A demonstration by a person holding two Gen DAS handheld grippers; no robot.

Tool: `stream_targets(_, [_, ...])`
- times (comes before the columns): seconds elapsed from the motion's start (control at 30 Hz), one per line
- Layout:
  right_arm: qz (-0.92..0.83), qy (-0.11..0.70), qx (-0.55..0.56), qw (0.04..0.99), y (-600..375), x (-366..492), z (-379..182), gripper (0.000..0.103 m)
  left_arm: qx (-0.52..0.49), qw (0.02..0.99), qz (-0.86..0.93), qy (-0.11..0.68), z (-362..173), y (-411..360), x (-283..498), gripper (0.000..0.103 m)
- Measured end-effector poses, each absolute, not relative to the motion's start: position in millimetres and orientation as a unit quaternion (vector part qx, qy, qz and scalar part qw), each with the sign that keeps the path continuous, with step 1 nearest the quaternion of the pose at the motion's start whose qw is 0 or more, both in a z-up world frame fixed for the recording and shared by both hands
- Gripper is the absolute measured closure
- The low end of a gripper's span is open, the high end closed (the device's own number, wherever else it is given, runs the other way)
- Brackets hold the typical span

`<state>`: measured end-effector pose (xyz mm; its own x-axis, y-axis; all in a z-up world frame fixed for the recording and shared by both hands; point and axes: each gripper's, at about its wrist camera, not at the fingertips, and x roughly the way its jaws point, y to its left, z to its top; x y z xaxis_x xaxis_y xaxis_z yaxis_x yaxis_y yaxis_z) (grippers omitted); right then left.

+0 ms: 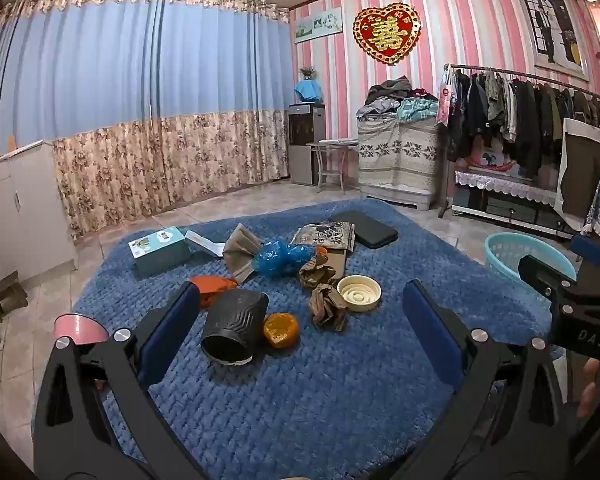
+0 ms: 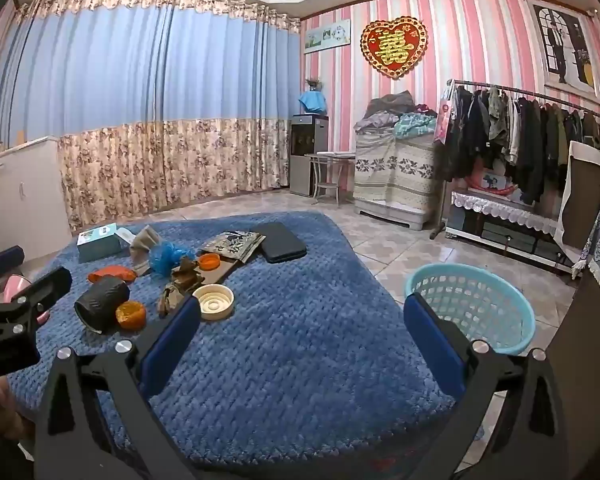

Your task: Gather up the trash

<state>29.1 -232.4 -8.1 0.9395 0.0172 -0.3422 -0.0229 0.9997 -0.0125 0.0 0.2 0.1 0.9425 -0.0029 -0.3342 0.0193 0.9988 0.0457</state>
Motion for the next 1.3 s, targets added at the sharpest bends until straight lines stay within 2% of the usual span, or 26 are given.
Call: stream_targets(1.3, [0.002, 0.175, -0.007, 0.985, -243, 29, -11, 0.004, 0.02, 0.984, -0.004, 0.177, 2, 5, -2, 0.005])
